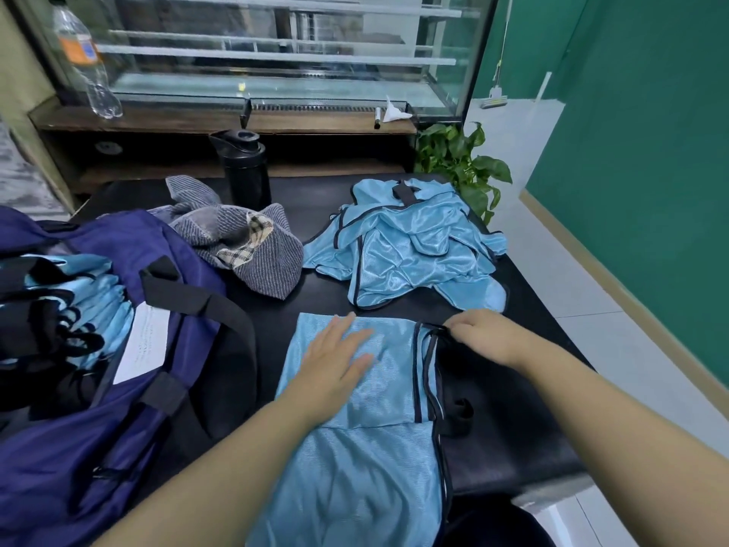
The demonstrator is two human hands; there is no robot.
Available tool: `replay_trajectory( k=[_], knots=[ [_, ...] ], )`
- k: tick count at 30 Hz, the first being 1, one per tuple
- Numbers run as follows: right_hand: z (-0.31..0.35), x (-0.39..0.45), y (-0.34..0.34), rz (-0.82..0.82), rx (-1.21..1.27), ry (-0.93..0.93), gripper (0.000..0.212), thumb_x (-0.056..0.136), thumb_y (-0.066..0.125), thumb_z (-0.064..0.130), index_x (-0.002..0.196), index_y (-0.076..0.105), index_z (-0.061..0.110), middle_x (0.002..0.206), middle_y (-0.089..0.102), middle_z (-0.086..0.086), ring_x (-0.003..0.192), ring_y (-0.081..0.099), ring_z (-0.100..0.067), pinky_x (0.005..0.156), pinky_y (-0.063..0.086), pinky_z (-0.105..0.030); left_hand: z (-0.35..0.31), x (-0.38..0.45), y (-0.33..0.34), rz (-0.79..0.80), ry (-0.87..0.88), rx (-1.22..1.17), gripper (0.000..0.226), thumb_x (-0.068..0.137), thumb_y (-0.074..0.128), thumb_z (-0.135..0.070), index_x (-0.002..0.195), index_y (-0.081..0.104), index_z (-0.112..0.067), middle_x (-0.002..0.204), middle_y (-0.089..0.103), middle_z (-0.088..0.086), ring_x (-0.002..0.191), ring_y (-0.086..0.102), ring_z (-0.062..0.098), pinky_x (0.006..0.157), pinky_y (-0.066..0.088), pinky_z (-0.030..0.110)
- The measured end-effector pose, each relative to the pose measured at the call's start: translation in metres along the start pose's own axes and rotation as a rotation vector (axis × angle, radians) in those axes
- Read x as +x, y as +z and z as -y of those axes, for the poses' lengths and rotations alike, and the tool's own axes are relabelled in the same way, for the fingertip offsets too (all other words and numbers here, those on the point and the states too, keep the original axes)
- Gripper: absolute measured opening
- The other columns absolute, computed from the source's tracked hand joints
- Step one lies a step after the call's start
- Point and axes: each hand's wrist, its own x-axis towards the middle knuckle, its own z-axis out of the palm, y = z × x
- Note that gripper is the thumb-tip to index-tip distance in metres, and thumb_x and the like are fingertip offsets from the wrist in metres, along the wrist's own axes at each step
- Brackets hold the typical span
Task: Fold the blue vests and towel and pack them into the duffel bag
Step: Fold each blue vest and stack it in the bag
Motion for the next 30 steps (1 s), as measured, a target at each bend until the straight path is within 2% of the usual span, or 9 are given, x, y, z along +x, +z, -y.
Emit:
replay_trajectory(
  k=[3, 6, 9, 12, 15, 20, 24, 27, 30],
  knots=[
    [0.015, 0.0, 0.0, -0.065, -0.107, -0.006, 0.054, 0.09, 0.036, 0.056, 0.082, 0.063, 0.01, 0.088, 0.062, -0.005, 0.088, 0.057, -0.025, 0.086, 0.048, -0.041, 0.013, 0.014, -0.021, -0.082, -0.073, 0.126, 0.046, 0.102, 0.038, -0.026, 0.147, 0.028, -0.025, 0.158, 0.015, -0.006, 0.147, 0.003, 0.013, 0.118, 0.006, 0.032],
    [0.04, 0.004, 0.004, -0.133, -0.119, -0.112, 0.051, 0.094, 0.044, 0.053, 0.127, 0.058, 0.015, 0.126, 0.058, -0.003, 0.117, 0.053, -0.023, 0.098, 0.043, -0.038, 0.022, 0.029, -0.042, 0.012, -0.175, 0.269, 0.051, 0.101, 0.037, -0.014, 0.149, 0.023, -0.023, 0.157, 0.022, -0.004, 0.147, 0.01, 0.016, 0.119, 0.012, 0.038],
    [0.058, 0.013, 0.014, -0.065, -0.17, -0.188, 0.053, 0.094, 0.055, 0.04, 0.14, 0.041, 0.02, 0.141, 0.048, -0.002, 0.127, 0.046, -0.02, 0.104, 0.039, -0.038, 0.026, 0.042, -0.055, 0.117, -0.205, 0.348, 0.054, 0.099, 0.041, -0.008, 0.149, 0.026, -0.024, 0.15, 0.034, -0.001, 0.14, 0.027, 0.02, 0.112, 0.025, 0.039],
    [0.067, 0.024, 0.014, 0.101, -0.266, -0.131, 0.063, 0.089, 0.063, 0.03, 0.144, 0.034, 0.02, 0.142, 0.046, -0.002, 0.127, 0.046, -0.022, 0.104, 0.039, -0.037, 0.025, 0.053, -0.061, 0.207, -0.187, 0.421, 0.048, 0.098, 0.045, -0.011, 0.143, 0.035, -0.025, 0.136, 0.043, 0.001, 0.127, 0.036, 0.022, 0.1, 0.032, 0.038],
    [0.071, 0.031, 0.006, 0.251, -0.384, -0.059, 0.065, 0.082, 0.072, 0.029, 0.138, 0.042, 0.016, 0.138, 0.049, -0.004, 0.121, 0.05, -0.024, 0.099, 0.042, -0.036, 0.022, 0.063, -0.065, 0.308, -0.196, 0.492, 0.028, 0.097, 0.048, -0.016, 0.124, 0.047, -0.022, 0.124, 0.049, 0.0, 0.116, 0.037, 0.022, 0.093, 0.03, 0.037],
    [0.069, 0.039, 0.004, 0.281, -0.46, -0.049, 0.044, 0.08, 0.076, 0.03, 0.114, 0.06, 0.007, 0.113, 0.058, -0.005, 0.101, 0.056, -0.027, 0.08, 0.043, -0.031, 0.027, 0.069, -0.074, 0.402, -0.184, 0.637, 0.023, 0.097, 0.047, -0.035, 0.115, 0.051, -0.021, 0.118, 0.042, 0.002, 0.116, 0.037, 0.024, 0.096, 0.03, 0.039],
    [0.066, 0.045, 0.008, 0.072, -0.411, -0.096, 0.026, 0.081, 0.072, 0.025, 0.089, 0.051, 0.013, 0.096, 0.054, -0.004, 0.089, 0.052, -0.025, 0.075, 0.043, -0.032, 0.031, 0.071, -0.086, 0.194, -0.178, 0.573, 0.013, 0.098, 0.046, -0.032, 0.096, 0.04, -0.021, 0.089, 0.05, -0.003, 0.097, 0.048, 0.02, 0.085, 0.023, 0.036],
    [0.068, 0.043, 0.004, -0.225, -0.341, -0.149, 0.021, 0.085, 0.064, 0.02, 0.087, 0.044, 0.015, 0.094, 0.054, -0.006, 0.092, 0.054, -0.028, 0.07, 0.041, -0.033, 0.029, 0.068, -0.097, -0.086, -0.131, 0.514, 0.01, 0.097, 0.046, -0.02, 0.092, 0.038, -0.022, 0.077, 0.053, -0.005, 0.088, 0.051, 0.021, 0.08, 0.018, 0.034],
    [0.067, 0.034, 0.001, -0.532, -0.279, -0.28, 0.012, 0.086, 0.059, 0.013, 0.095, 0.052, 0.012, 0.101, 0.057, -0.007, 0.098, 0.051, -0.029, 0.073, 0.036, -0.036, 0.024, 0.056, -0.109, -0.349, -0.071, 0.448, 0.02, 0.089, 0.048, -0.006, 0.097, 0.043, -0.023, 0.078, 0.049, -0.008, 0.09, 0.049, 0.022, 0.089, 0.018, 0.033]
  ],
)
